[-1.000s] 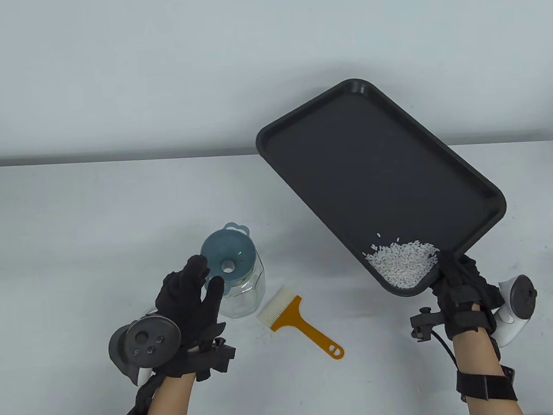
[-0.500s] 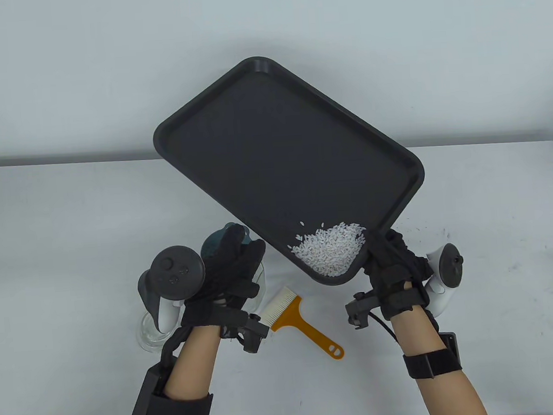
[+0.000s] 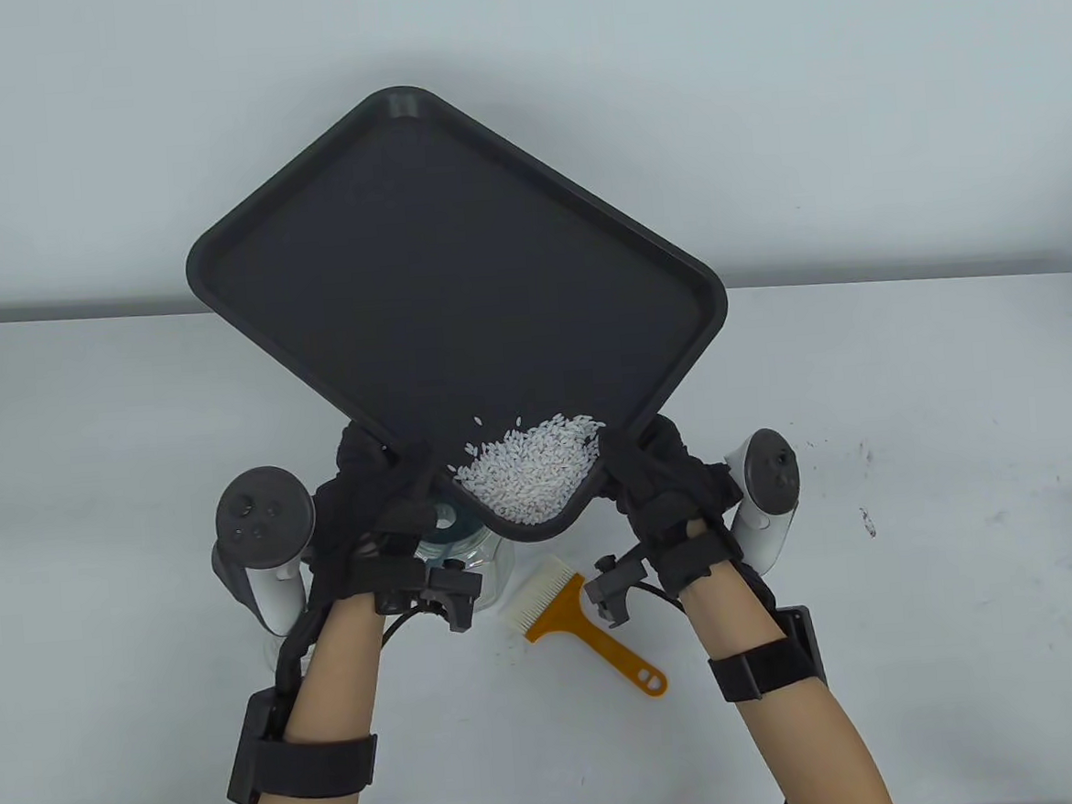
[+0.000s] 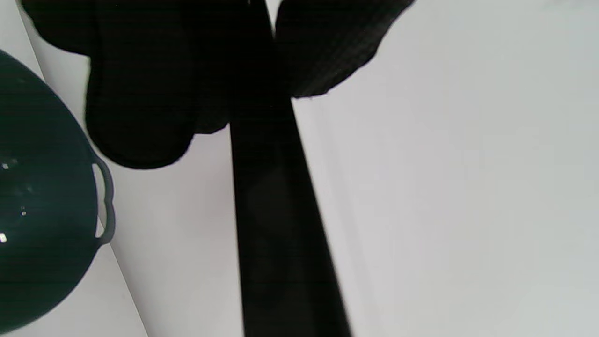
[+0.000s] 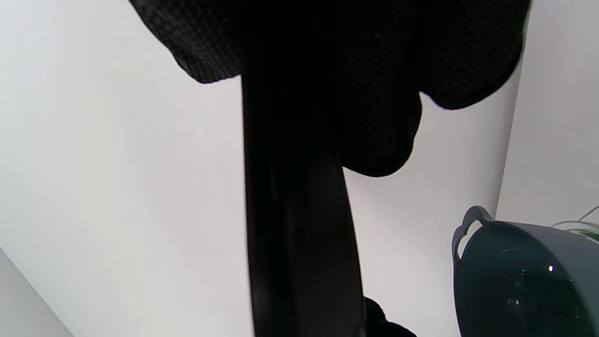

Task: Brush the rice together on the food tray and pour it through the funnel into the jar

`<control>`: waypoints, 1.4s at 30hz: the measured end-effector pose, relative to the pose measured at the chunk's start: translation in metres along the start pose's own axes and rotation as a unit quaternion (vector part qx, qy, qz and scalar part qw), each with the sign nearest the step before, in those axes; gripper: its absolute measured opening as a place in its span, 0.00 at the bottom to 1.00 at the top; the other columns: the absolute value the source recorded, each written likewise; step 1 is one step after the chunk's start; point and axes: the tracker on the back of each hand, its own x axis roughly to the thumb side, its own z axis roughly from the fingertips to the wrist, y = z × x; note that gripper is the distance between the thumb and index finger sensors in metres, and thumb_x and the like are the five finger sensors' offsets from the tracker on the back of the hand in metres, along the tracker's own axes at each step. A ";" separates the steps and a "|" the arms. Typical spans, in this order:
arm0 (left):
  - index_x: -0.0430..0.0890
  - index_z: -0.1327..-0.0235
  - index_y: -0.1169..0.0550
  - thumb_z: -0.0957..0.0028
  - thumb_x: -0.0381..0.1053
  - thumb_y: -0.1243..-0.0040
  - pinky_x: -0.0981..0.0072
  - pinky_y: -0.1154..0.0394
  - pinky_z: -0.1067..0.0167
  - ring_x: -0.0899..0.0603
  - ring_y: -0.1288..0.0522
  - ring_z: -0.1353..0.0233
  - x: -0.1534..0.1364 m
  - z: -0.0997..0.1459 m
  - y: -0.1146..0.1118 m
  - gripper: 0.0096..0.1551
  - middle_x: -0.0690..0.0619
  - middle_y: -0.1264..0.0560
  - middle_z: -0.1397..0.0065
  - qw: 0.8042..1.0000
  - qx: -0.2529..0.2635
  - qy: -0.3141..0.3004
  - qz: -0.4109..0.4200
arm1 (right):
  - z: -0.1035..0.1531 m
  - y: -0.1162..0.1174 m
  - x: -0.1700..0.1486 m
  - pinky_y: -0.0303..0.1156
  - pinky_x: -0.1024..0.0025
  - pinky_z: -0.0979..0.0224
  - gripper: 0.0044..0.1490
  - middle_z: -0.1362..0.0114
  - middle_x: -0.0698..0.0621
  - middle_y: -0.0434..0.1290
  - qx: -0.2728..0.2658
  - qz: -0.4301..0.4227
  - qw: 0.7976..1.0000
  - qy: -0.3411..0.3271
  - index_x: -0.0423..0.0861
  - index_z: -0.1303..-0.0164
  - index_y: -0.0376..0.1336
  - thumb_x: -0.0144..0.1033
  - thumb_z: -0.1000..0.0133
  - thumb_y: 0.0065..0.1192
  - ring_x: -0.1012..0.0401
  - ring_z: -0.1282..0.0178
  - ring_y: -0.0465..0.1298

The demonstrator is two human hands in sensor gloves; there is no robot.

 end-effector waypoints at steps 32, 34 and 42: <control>0.17 0.37 0.39 0.49 0.39 0.39 0.22 0.41 0.35 0.32 0.14 0.49 -0.054 -0.015 0.047 0.38 0.33 0.19 0.43 0.990 0.097 -0.053 -0.090 | -0.030 0.042 -0.033 0.68 0.44 0.39 0.30 0.35 0.40 0.72 -0.013 0.188 0.981 0.032 0.37 0.40 0.57 0.36 0.47 0.62 0.47 0.42 0.81; 0.18 0.37 0.38 0.49 0.39 0.39 0.22 0.40 0.34 0.32 0.14 0.49 -0.056 -0.015 0.047 0.38 0.34 0.19 0.43 0.988 0.103 -0.056 -0.096 | -0.031 0.043 -0.032 0.68 0.44 0.39 0.30 0.35 0.41 0.72 -0.018 0.204 0.978 0.025 0.37 0.40 0.57 0.37 0.47 0.62 0.48 0.42 0.81; 0.20 0.38 0.37 0.49 0.40 0.38 0.23 0.39 0.34 0.35 0.13 0.50 -0.058 -0.013 0.046 0.37 0.37 0.18 0.45 0.983 0.122 -0.072 -0.117 | -0.029 0.045 -0.028 0.69 0.45 0.39 0.29 0.36 0.43 0.73 -0.039 0.233 0.972 -0.006 0.39 0.41 0.59 0.37 0.48 0.63 0.50 0.44 0.82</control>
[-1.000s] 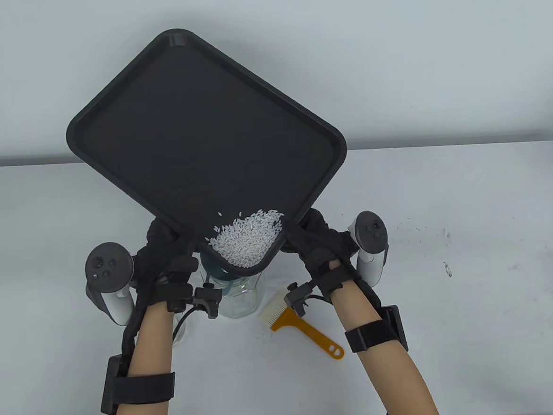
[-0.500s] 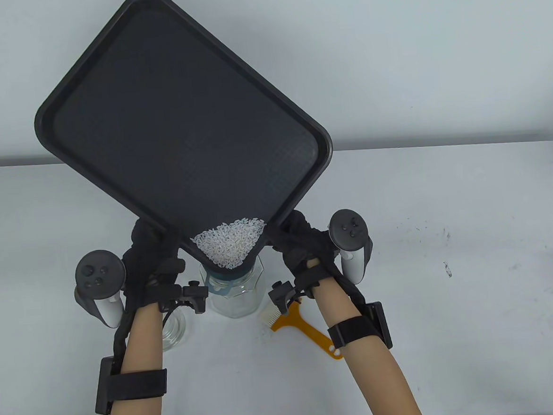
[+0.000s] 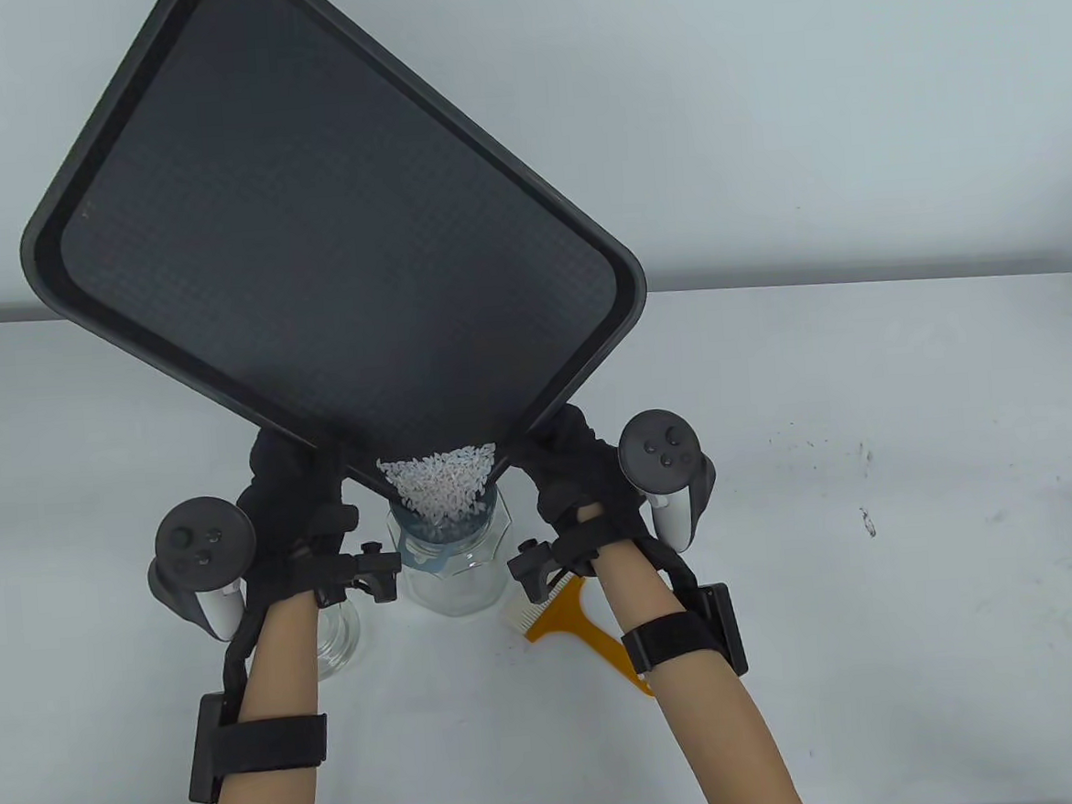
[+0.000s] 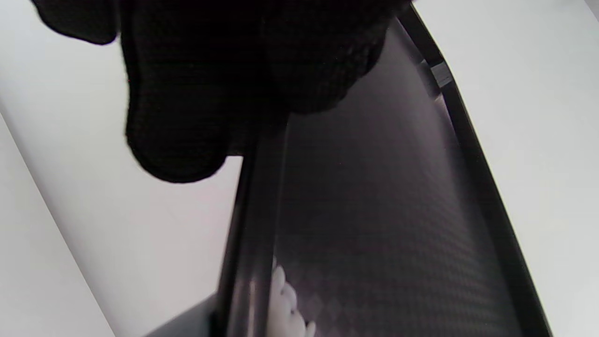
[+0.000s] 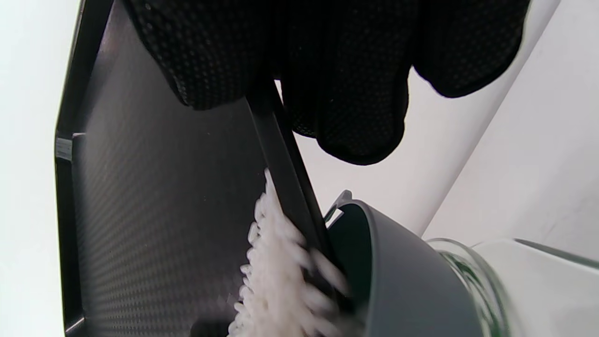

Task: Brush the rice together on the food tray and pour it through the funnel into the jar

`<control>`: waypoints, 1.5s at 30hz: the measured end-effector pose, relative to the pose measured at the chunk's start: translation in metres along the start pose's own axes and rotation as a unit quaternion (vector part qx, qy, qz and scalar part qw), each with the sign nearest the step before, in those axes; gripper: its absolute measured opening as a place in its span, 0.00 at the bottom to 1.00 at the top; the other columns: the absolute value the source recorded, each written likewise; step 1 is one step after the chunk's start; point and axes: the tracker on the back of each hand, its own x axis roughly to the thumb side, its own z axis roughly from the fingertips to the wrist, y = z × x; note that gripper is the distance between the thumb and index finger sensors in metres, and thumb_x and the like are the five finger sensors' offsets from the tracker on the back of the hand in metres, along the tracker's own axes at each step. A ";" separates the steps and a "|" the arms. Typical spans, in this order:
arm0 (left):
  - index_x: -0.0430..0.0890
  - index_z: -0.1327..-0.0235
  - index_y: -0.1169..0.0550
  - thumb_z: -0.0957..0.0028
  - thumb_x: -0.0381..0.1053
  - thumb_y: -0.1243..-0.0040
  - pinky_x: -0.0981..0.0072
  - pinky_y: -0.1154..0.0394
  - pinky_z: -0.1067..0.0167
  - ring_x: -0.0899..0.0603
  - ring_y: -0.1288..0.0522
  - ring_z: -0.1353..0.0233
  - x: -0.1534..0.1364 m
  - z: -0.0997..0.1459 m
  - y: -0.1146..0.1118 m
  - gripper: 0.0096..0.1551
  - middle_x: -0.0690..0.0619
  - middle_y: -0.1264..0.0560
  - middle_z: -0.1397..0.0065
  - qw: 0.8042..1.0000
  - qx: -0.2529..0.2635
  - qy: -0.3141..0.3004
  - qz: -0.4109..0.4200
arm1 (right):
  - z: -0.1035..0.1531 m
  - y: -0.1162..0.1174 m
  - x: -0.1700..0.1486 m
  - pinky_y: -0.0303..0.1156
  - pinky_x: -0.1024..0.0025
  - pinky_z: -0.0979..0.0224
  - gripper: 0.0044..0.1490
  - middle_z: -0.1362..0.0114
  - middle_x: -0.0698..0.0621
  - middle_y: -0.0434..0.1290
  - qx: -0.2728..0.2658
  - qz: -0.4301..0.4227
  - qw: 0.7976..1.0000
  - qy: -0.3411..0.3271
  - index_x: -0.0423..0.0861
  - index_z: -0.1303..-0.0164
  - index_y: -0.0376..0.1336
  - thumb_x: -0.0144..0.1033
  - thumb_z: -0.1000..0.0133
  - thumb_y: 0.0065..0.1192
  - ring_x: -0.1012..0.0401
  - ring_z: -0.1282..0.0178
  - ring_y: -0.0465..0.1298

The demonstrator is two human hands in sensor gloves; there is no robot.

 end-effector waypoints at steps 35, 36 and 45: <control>0.18 0.34 0.35 0.42 0.59 0.44 0.16 0.48 0.36 0.24 0.20 0.51 0.070 0.029 -0.013 0.48 0.30 0.20 0.45 0.988 -0.083 -0.131 -0.025 | 0.040 -0.071 0.015 0.75 0.53 0.45 0.30 0.44 0.34 0.73 -0.057 -0.176 0.982 -0.027 0.26 0.48 0.52 0.36 0.43 0.56 0.52 0.57 0.87; 0.18 0.33 0.35 0.42 0.58 0.44 0.16 0.49 0.36 0.23 0.21 0.50 0.072 0.031 -0.014 0.47 0.29 0.21 0.44 0.987 -0.092 -0.132 -0.023 | 0.043 -0.079 0.012 0.75 0.54 0.46 0.31 0.45 0.34 0.73 -0.066 -0.189 0.980 -0.016 0.24 0.49 0.52 0.36 0.43 0.55 0.53 0.59 0.87; 0.23 0.29 0.34 0.40 0.56 0.49 0.14 0.53 0.37 0.17 0.26 0.44 0.051 0.051 0.002 0.42 0.22 0.26 0.37 0.984 -0.071 -0.115 -0.113 | 0.072 -0.151 -0.029 0.76 0.56 0.47 0.32 0.46 0.32 0.73 -0.128 -0.201 0.971 0.026 0.22 0.50 0.51 0.38 0.42 0.54 0.54 0.61 0.87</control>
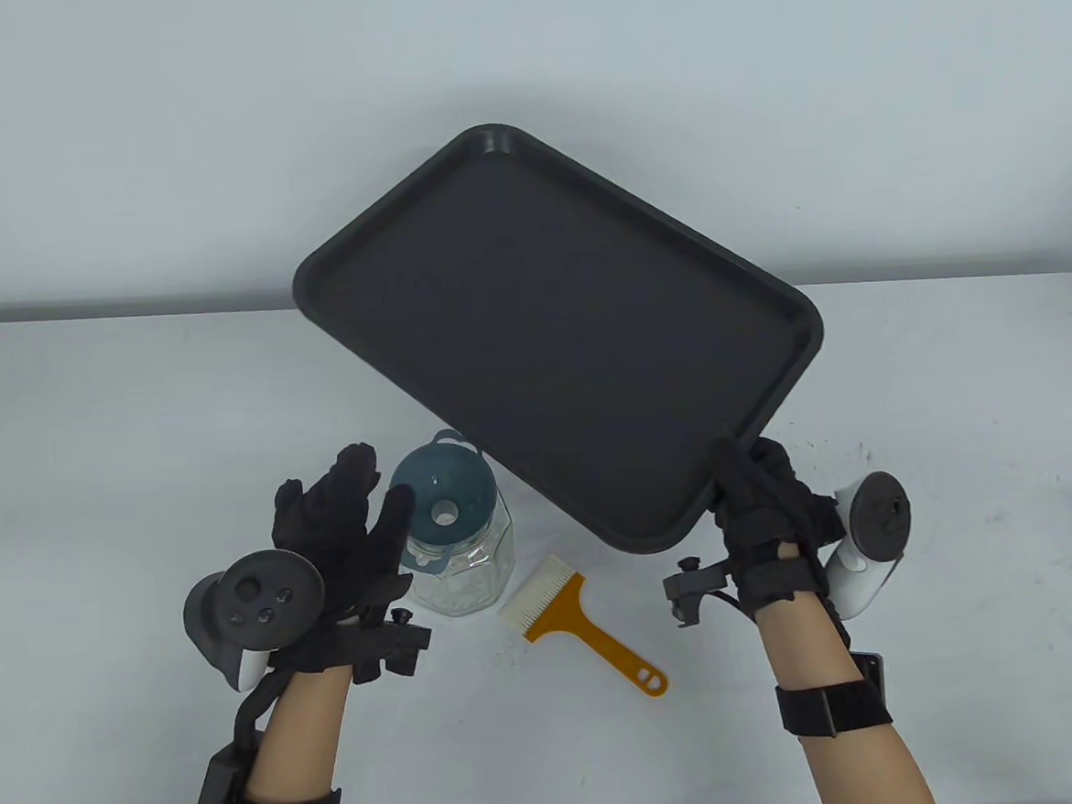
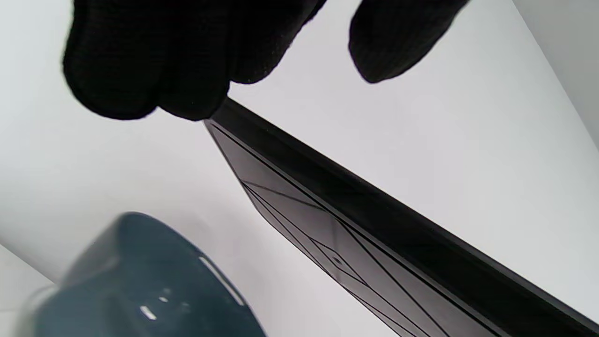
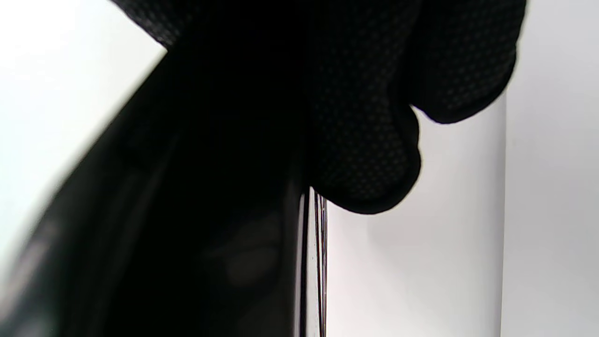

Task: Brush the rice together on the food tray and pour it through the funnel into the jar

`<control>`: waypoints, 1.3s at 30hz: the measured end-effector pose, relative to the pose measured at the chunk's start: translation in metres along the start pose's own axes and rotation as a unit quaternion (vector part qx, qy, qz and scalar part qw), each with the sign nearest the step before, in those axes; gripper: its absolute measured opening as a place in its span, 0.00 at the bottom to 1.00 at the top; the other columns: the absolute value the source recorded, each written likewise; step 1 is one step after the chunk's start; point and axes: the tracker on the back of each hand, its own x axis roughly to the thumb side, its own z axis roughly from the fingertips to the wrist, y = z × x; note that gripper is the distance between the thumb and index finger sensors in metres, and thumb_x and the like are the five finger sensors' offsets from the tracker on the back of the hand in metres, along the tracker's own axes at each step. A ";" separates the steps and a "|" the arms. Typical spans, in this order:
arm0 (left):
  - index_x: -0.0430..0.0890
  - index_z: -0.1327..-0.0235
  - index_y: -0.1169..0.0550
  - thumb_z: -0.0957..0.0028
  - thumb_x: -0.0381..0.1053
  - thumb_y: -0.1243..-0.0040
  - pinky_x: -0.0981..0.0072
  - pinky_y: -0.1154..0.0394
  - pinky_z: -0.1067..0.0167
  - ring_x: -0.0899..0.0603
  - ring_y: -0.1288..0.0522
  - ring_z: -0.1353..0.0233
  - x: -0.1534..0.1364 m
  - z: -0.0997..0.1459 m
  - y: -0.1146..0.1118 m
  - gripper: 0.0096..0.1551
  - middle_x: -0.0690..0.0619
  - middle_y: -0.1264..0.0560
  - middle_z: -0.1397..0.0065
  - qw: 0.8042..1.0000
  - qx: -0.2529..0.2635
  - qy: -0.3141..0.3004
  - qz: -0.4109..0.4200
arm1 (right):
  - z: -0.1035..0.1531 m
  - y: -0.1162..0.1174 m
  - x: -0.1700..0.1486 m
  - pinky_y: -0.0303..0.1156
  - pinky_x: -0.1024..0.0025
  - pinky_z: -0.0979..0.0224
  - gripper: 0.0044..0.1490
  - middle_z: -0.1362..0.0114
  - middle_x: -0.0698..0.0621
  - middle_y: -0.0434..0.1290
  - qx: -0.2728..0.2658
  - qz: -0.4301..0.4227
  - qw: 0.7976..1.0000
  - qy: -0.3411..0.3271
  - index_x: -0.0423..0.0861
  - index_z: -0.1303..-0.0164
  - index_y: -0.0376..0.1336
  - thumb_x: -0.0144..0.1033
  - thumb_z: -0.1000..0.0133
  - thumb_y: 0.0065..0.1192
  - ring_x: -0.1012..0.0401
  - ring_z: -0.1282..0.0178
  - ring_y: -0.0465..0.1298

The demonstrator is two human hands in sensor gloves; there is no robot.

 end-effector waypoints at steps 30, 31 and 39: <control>0.23 0.27 0.36 0.41 0.49 0.49 0.13 0.54 0.38 0.14 0.29 0.40 -0.068 0.060 -0.030 0.38 0.19 0.31 0.33 0.992 -0.053 0.067 -0.094 | 0.018 -0.114 -0.073 0.75 0.53 0.54 0.33 0.50 0.30 0.75 -0.061 0.235 0.955 0.173 0.20 0.50 0.54 0.36 0.43 0.56 0.53 0.68 0.87; 0.23 0.27 0.36 0.41 0.48 0.49 0.13 0.54 0.38 0.14 0.29 0.40 -0.068 0.060 -0.030 0.38 0.19 0.31 0.33 0.992 -0.054 0.067 -0.094 | 0.017 -0.116 -0.073 0.76 0.53 0.54 0.34 0.50 0.32 0.75 -0.058 0.255 0.948 0.179 0.20 0.49 0.54 0.37 0.43 0.56 0.54 0.69 0.87; 0.23 0.27 0.36 0.41 0.49 0.49 0.13 0.54 0.38 0.14 0.29 0.39 -0.066 0.061 -0.031 0.39 0.19 0.31 0.33 0.990 -0.066 0.069 -0.102 | 0.011 -0.132 -0.085 0.76 0.54 0.56 0.36 0.56 0.39 0.79 -0.022 0.407 0.878 0.251 0.17 0.50 0.57 0.38 0.44 0.58 0.59 0.74 0.87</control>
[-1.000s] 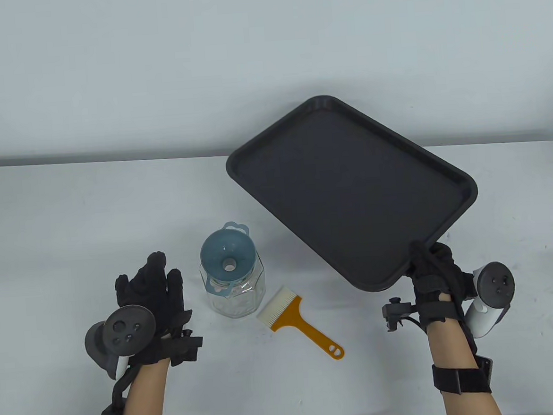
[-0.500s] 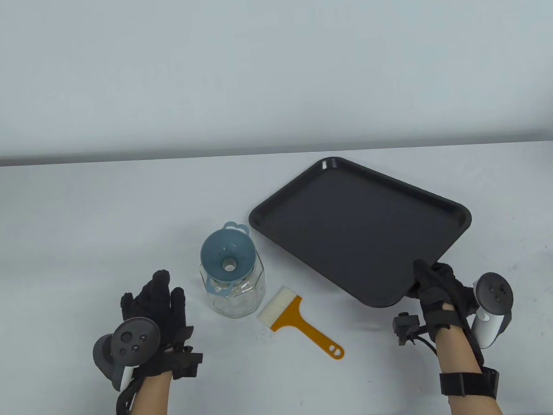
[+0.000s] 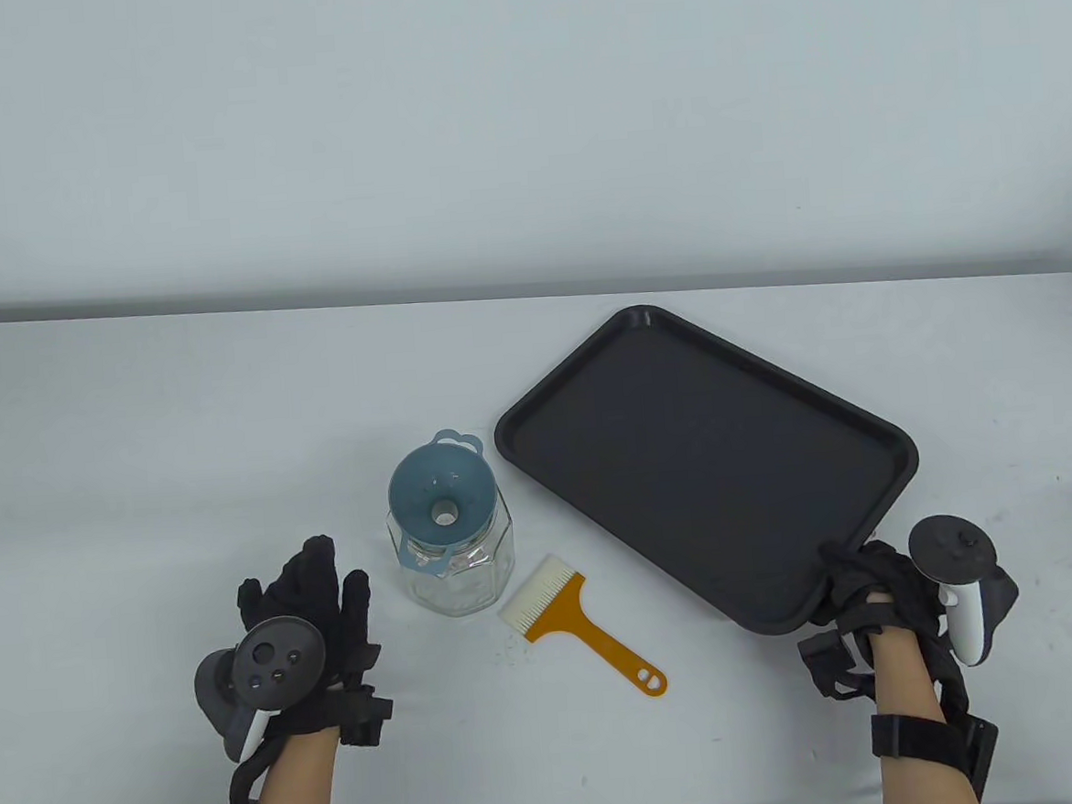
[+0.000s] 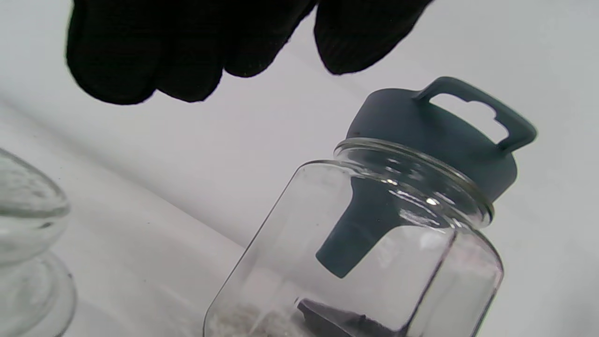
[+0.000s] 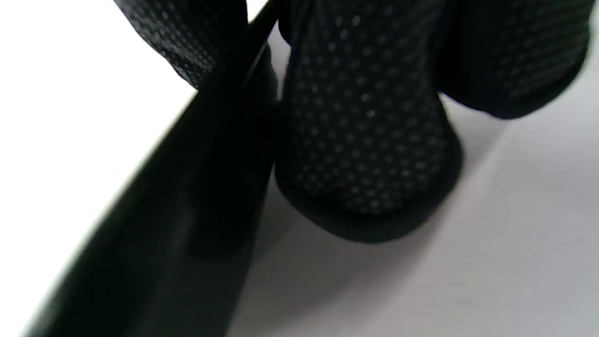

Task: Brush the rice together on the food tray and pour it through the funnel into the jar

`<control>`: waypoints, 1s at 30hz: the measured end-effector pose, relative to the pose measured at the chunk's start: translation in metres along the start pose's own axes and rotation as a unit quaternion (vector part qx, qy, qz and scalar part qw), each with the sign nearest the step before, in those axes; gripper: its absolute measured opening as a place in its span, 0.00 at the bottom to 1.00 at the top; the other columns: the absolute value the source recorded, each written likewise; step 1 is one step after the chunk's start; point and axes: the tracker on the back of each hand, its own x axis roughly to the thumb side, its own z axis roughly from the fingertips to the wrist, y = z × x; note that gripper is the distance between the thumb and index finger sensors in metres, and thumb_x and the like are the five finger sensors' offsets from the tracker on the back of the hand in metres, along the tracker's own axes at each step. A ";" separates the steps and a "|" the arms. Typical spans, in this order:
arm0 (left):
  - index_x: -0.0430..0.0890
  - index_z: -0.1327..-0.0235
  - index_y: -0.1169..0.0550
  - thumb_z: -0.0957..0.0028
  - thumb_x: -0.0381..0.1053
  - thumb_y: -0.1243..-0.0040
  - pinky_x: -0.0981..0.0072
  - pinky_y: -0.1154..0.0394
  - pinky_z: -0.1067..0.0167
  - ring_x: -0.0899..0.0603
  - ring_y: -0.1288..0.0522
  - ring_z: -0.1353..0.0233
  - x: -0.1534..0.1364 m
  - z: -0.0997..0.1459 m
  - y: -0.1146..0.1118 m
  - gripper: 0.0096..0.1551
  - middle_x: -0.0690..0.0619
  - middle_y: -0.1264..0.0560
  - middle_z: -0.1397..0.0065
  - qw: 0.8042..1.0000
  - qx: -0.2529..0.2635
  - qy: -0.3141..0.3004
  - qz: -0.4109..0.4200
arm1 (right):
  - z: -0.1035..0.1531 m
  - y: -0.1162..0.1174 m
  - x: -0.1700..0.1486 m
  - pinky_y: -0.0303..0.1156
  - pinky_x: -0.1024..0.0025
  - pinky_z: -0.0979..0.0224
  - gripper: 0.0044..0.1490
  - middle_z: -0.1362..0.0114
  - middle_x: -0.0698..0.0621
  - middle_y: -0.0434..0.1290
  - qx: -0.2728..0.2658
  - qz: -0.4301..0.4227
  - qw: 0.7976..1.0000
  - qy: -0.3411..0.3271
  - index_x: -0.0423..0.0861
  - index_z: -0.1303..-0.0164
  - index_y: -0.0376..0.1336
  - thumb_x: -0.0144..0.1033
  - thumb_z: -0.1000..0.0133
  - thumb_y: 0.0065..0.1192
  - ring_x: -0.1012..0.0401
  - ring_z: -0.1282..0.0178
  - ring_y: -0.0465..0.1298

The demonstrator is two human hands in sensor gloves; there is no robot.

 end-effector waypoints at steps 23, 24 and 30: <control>0.23 0.28 0.35 0.41 0.48 0.48 0.13 0.53 0.37 0.14 0.28 0.41 0.003 0.000 -0.004 0.38 0.19 0.29 0.34 1.000 -0.015 -0.001 -0.002 | 0.000 -0.005 0.000 0.75 0.52 0.55 0.31 0.58 0.44 0.80 -0.005 0.159 0.987 0.035 0.22 0.49 0.61 0.36 0.44 0.57 0.58 0.75 0.86; 0.23 0.28 0.35 0.41 0.48 0.48 0.13 0.53 0.38 0.14 0.28 0.41 0.003 0.000 -0.004 0.38 0.19 0.29 0.34 1.000 -0.015 -0.002 -0.002 | 0.001 -0.005 0.003 0.75 0.52 0.55 0.31 0.58 0.44 0.80 -0.010 0.165 0.986 0.028 0.23 0.49 0.61 0.37 0.44 0.57 0.58 0.75 0.86; 0.23 0.28 0.34 0.42 0.48 0.48 0.13 0.53 0.37 0.15 0.28 0.41 0.003 0.001 -0.004 0.38 0.19 0.29 0.34 1.000 -0.016 -0.003 -0.001 | 0.016 0.002 0.031 0.75 0.51 0.55 0.33 0.58 0.43 0.81 -0.025 0.186 0.981 -0.048 0.24 0.49 0.63 0.42 0.44 0.57 0.57 0.74 0.86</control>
